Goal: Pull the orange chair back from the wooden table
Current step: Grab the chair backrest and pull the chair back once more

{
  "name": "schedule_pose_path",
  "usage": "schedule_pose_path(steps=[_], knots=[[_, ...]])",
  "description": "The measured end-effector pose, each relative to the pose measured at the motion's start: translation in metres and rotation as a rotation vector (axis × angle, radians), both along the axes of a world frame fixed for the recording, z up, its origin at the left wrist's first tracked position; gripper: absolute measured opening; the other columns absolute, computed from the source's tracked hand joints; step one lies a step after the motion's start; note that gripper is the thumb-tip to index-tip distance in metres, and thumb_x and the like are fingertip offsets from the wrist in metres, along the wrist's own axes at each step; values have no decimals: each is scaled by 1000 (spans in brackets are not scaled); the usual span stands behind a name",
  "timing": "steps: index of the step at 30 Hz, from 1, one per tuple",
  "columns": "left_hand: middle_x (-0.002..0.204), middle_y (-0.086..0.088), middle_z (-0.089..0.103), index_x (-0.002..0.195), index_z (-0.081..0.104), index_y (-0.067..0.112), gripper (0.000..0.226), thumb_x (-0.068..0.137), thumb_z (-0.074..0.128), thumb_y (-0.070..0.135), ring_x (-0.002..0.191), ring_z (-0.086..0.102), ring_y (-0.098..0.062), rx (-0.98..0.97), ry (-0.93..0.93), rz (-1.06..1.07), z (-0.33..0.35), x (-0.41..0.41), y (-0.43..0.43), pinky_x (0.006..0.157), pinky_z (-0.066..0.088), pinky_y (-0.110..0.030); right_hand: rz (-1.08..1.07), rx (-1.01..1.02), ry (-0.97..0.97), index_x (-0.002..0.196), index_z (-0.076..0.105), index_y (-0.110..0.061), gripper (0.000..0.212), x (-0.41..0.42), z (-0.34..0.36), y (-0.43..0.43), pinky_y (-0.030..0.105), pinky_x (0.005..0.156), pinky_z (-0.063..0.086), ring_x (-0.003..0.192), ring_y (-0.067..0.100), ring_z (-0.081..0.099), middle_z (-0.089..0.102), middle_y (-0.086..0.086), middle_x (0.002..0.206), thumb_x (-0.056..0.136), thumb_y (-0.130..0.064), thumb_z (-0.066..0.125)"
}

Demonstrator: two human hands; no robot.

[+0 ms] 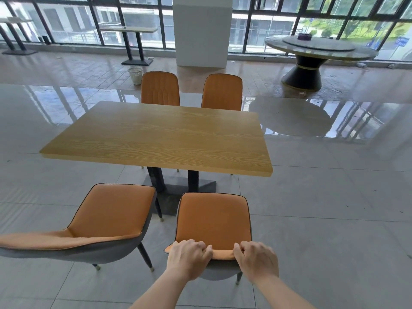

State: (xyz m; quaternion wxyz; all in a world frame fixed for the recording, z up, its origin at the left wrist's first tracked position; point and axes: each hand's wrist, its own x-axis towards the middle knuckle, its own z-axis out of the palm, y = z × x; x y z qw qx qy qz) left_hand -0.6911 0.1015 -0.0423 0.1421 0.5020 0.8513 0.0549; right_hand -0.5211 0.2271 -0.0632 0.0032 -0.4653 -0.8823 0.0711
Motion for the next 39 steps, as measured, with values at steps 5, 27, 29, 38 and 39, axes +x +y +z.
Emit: schedule_pose_path(steps=[5,27,29,38,39], knots=[[78,0,63,76,58,20,58,91,19,60,79,61,-24,7,-4,-20,-5,-9,3,79,45,-40,-1,0,-5,71,54,-27,47,-6,1,2,33,79,48,78,14,61,68,-7,80,95,-56,25],[77,2,62,80,61,21,60,95,18,60,77,61,-22,4,12,-35,-8,-20,8,84,45,-43,-6,16,-16,73,63,-26,55,-17,7,5,33,74,47,71,13,58,66,-4,75,97,-56,24],[77,2,62,79,61,21,60,95,19,60,77,60,-22,1,7,-28,-8,-21,9,84,45,-43,-8,11,-13,72,61,-26,56,-18,6,7,33,74,48,71,13,58,65,-5,74,96,-57,22],[80,1,64,82,63,21,61,93,17,60,81,61,-22,-13,-17,-9,-9,-26,17,86,43,-44,-23,-14,4,71,59,-27,51,-24,10,13,33,74,47,72,16,55,67,-4,78,97,-56,26],[80,1,64,82,63,21,61,93,17,60,81,61,-22,-19,-20,-7,-9,-26,18,87,43,-44,-24,-16,4,71,59,-27,51,-24,11,13,34,75,48,73,16,56,67,-5,79,97,-56,25]])
